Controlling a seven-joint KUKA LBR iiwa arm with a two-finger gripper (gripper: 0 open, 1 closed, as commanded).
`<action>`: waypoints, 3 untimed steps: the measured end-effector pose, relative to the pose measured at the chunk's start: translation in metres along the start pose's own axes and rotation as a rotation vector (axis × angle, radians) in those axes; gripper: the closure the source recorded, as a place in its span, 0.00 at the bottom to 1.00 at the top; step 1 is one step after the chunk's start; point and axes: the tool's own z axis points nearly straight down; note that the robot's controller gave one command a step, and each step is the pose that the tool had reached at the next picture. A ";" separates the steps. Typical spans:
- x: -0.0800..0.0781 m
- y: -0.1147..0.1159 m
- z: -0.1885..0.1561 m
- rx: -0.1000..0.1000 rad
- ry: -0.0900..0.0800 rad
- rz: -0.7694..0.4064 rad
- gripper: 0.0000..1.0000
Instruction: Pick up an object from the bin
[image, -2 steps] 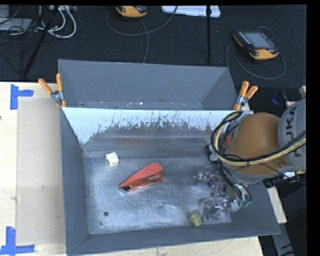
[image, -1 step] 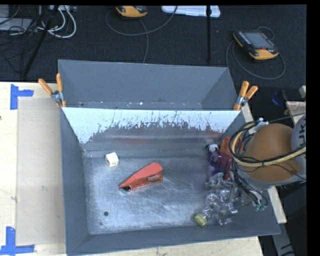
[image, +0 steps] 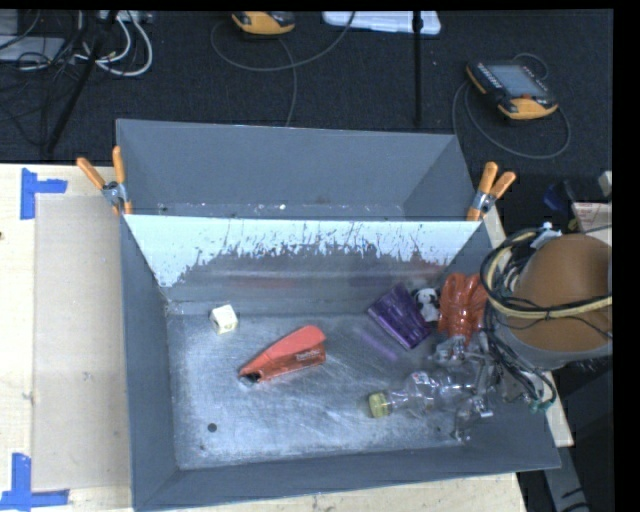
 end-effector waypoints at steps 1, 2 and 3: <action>0.009 -0.005 -0.004 0.002 -0.001 0.120 0.00; 0.020 -0.006 0.027 0.001 0.001 0.490 0.00; 0.012 -0.003 0.027 0.015 -0.035 -0.313 1.00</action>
Offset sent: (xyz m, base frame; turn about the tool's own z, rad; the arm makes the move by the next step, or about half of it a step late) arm -0.0218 -0.0090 -0.0328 0.5021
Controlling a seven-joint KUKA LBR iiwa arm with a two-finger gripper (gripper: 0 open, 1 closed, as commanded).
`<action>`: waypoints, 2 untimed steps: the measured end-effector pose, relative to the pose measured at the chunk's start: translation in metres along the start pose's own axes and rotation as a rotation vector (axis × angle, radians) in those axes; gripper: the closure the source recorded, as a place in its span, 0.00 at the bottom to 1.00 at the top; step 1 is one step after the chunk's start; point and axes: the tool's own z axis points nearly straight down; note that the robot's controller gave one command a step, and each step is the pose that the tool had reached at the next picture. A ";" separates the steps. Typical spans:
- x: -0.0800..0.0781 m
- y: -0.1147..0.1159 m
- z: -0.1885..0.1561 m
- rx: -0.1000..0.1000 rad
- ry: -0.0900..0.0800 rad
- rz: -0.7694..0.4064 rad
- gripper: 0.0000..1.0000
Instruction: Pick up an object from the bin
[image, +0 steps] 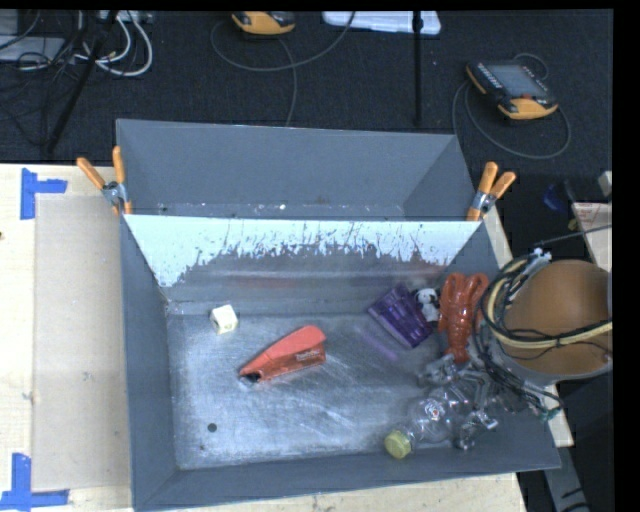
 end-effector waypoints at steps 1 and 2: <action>0.000 0.001 0.000 -0.001 -0.001 -0.065 1.00; 0.000 0.001 -0.003 -0.006 0.007 -0.067 1.00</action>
Offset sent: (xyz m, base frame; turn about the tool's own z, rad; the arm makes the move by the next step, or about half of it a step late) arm 0.0000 0.0000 0.0181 0.0003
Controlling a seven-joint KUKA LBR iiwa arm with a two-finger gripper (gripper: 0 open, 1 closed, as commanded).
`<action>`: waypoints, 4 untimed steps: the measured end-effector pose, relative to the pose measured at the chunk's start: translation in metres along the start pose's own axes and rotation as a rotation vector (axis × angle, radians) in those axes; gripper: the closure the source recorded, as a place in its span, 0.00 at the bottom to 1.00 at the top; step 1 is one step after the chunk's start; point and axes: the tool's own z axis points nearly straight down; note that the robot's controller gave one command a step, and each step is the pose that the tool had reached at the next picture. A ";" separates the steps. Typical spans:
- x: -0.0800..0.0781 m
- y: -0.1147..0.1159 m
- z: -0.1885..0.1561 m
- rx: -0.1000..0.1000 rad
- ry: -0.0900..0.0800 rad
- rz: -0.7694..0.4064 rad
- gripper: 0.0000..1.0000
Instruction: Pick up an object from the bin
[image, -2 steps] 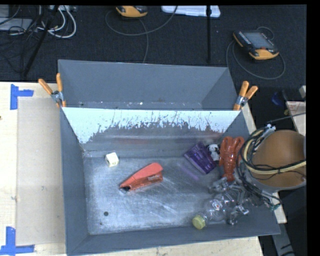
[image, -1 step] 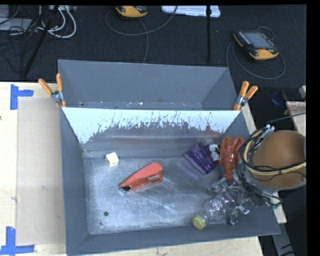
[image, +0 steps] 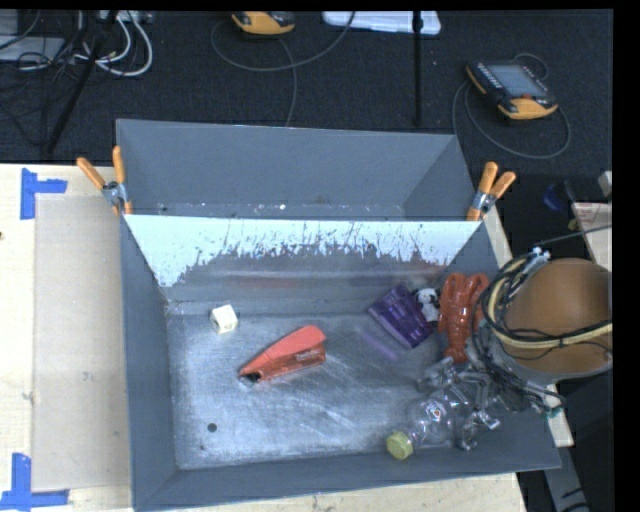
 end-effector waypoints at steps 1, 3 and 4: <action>0.002 0.002 -0.010 -0.010 0.015 0.030 1.00; 0.002 0.002 -0.033 -0.013 0.022 0.019 1.00; 0.003 0.003 -0.044 -0.018 0.029 0.020 1.00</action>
Offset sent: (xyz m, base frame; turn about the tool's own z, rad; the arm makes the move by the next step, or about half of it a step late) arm 0.0000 0.0000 0.0489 0.0001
